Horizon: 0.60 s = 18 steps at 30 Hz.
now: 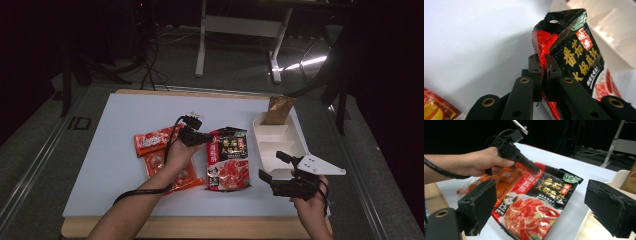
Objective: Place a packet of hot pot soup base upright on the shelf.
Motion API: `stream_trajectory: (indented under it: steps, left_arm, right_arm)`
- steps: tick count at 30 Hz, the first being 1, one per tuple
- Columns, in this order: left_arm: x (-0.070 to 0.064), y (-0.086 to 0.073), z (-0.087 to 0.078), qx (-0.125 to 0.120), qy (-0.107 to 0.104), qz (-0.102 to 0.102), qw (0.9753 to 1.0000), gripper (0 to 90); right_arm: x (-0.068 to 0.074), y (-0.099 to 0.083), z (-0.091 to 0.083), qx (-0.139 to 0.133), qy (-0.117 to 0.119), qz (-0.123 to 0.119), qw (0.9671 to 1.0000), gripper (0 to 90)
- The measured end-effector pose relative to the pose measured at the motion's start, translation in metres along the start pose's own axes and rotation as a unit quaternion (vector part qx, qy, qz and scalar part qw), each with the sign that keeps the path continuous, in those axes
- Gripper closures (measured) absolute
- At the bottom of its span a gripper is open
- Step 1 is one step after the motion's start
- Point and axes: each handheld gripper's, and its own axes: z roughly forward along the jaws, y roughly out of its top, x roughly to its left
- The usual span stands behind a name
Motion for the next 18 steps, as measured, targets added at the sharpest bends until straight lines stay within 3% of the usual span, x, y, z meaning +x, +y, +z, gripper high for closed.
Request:
stream_trajectory:
  steps: [2, 7, 9, 10, 13, 18]
  left_arm:
    - [-0.005, 0.001, -0.005, -0.009, -0.009, 0.009, 0.9999, 87.0]
    - [-0.017, 0.002, -0.016, -0.030, -0.025, 0.028, 0.9988, 87.2]
    - [-0.017, 0.002, -0.016, -0.030, -0.025, 0.028, 0.9988, 87.2]
    - [-0.023, 0.002, -0.021, -0.038, -0.032, 0.035, 0.9981, 87.2]
    - [-0.033, 0.002, -0.028, -0.048, -0.040, 0.047, 0.9969, 87.4]
    - [-0.047, -0.001, -0.036, -0.068, -0.044, 0.062, 0.9947, 87.4]
  right_arm:
    - [-0.001, 0.001, -0.002, -0.003, -0.019, -0.019, 0.9996, 15.2]
    - [-0.006, 0.003, -0.005, -0.008, -0.026, -0.045, 0.9986, 15.1]
    - [-0.006, 0.004, -0.006, -0.007, -0.027, -0.044, 0.9987, 15.1]
    - [-0.006, 0.004, -0.006, -0.007, -0.027, -0.044, 0.9987, 14.8]
    - [-0.007, 0.009, -0.012, 0.007, -0.027, -0.018, 0.9994, 11.3]
    - [-0.007, 0.009, -0.011, 0.008, -0.018, -0.004, 0.9998, 10.0]
